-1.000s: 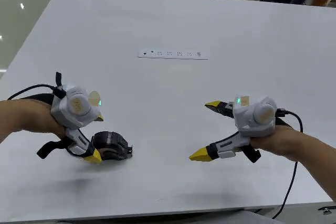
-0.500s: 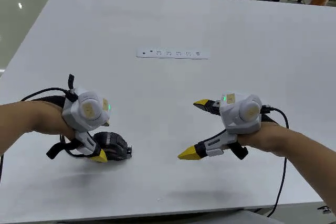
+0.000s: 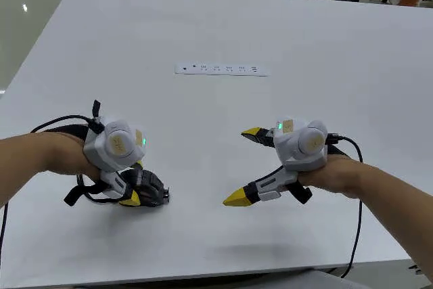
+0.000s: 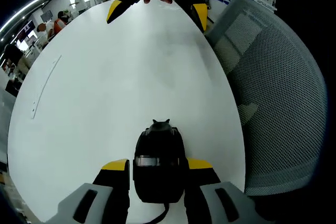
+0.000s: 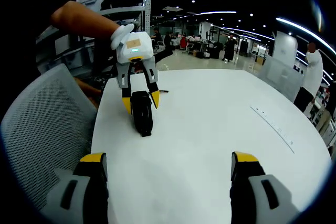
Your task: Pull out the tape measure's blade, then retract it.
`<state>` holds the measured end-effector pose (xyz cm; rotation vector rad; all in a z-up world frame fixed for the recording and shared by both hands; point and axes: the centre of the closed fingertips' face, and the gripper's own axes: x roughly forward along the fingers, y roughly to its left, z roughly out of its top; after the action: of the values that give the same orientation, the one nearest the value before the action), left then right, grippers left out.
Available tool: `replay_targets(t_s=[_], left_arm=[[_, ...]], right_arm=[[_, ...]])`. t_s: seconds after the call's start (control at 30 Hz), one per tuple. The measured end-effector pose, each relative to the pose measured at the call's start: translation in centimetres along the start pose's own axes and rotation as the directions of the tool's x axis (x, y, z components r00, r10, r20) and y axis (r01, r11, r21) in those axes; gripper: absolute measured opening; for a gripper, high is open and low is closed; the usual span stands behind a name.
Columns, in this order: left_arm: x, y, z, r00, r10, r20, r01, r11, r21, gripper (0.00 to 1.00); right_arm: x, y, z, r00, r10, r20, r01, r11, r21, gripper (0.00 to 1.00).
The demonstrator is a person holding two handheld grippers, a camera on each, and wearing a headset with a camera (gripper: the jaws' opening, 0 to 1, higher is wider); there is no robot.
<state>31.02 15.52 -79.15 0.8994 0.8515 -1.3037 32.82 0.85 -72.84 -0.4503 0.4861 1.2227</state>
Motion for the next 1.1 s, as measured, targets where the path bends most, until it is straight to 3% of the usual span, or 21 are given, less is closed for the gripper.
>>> replay_targets(t_s=[0.53,1.1], left_arm=[[0.2,-0.1,0.1,0.9999,-0.011,0.004,0.011,1.000,-0.028,0.33],[0.3,0.0,-0.1,0.9997,-0.023,0.003,0.024,0.999,-0.036,0.33]], right_arm=[[2.8,0.8,-0.1,0.9986,0.048,-0.022,-0.048,0.999,-0.025,0.97],[8.3,3.2,-1.2,0.9904,0.129,-0.051,-0.130,0.991,-0.027,0.86]])
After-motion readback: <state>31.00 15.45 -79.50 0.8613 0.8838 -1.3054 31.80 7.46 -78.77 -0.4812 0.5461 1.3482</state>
